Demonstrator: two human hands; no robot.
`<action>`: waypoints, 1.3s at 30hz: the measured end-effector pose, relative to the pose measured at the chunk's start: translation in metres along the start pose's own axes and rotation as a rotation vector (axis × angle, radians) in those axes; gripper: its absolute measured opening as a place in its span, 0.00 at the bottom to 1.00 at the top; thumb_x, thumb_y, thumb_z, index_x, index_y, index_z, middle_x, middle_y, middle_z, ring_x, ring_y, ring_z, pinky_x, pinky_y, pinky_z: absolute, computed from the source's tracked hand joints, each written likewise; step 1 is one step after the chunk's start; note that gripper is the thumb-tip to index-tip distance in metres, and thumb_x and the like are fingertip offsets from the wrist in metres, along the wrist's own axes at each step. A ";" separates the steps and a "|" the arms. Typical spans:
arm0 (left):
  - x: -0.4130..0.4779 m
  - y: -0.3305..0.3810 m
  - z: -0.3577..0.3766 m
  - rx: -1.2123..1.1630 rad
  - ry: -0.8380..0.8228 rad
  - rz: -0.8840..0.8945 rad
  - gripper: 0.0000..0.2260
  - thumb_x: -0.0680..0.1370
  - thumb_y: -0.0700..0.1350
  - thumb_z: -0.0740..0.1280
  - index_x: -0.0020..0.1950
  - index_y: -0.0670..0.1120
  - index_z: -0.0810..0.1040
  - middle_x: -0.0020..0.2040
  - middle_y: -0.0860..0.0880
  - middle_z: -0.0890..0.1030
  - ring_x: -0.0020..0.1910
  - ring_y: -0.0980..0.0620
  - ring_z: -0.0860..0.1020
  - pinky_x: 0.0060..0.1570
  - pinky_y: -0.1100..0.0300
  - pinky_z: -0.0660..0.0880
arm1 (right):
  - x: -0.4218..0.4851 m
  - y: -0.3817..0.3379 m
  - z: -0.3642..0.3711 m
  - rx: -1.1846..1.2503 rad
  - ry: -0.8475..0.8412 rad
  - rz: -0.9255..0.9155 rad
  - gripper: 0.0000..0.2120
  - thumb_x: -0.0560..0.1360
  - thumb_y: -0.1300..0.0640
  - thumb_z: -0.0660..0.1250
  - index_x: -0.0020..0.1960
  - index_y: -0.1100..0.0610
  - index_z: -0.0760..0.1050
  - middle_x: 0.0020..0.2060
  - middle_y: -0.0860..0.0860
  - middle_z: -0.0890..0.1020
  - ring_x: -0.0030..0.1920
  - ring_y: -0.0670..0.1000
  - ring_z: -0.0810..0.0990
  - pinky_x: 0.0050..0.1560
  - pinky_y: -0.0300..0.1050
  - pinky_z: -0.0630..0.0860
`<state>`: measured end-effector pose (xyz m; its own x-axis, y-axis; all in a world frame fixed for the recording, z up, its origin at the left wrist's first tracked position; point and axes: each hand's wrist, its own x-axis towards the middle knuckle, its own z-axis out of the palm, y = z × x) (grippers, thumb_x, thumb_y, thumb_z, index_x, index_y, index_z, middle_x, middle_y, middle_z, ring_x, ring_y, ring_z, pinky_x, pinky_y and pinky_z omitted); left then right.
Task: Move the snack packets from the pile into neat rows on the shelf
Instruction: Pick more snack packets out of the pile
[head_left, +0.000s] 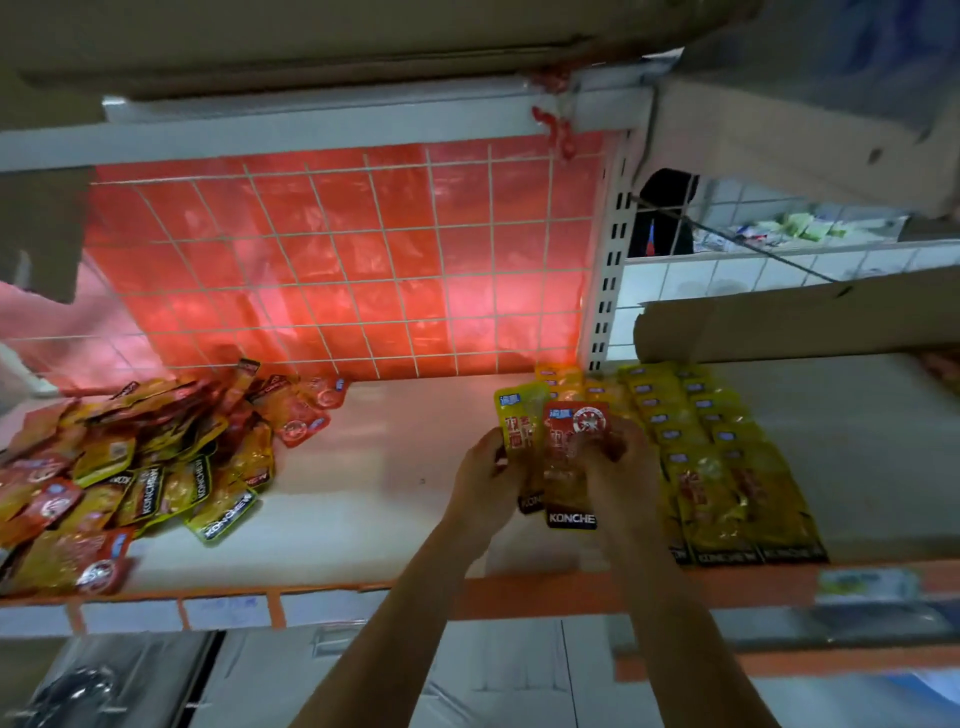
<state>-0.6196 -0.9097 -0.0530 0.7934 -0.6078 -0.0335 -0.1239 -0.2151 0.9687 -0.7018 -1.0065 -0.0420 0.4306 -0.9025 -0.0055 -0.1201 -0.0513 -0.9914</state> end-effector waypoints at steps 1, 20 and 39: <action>0.003 -0.001 0.007 0.035 0.018 -0.017 0.09 0.76 0.39 0.63 0.47 0.52 0.80 0.45 0.53 0.83 0.46 0.49 0.81 0.46 0.55 0.78 | 0.008 0.001 -0.010 0.014 0.018 0.005 0.08 0.75 0.60 0.67 0.54 0.57 0.76 0.38 0.52 0.81 0.34 0.47 0.77 0.36 0.42 0.75; 0.025 -0.005 0.067 0.479 0.295 -0.143 0.14 0.76 0.52 0.70 0.57 0.46 0.78 0.51 0.47 0.84 0.50 0.48 0.81 0.50 0.58 0.74 | 0.058 0.016 -0.102 0.043 -0.015 0.058 0.07 0.79 0.56 0.64 0.54 0.58 0.76 0.29 0.49 0.73 0.24 0.46 0.66 0.27 0.41 0.63; 0.026 0.004 0.078 0.748 0.342 -0.010 0.19 0.79 0.52 0.64 0.65 0.42 0.74 0.59 0.42 0.77 0.59 0.43 0.74 0.56 0.52 0.70 | 0.053 0.021 -0.136 0.040 0.005 0.063 0.05 0.78 0.59 0.65 0.51 0.50 0.76 0.36 0.49 0.80 0.46 0.65 0.81 0.43 0.65 0.80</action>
<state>-0.6460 -0.9862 -0.0689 0.9195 -0.3624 0.1523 -0.3840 -0.7454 0.5449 -0.8030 -1.1132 -0.0450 0.4184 -0.9057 -0.0675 -0.1106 0.0230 -0.9936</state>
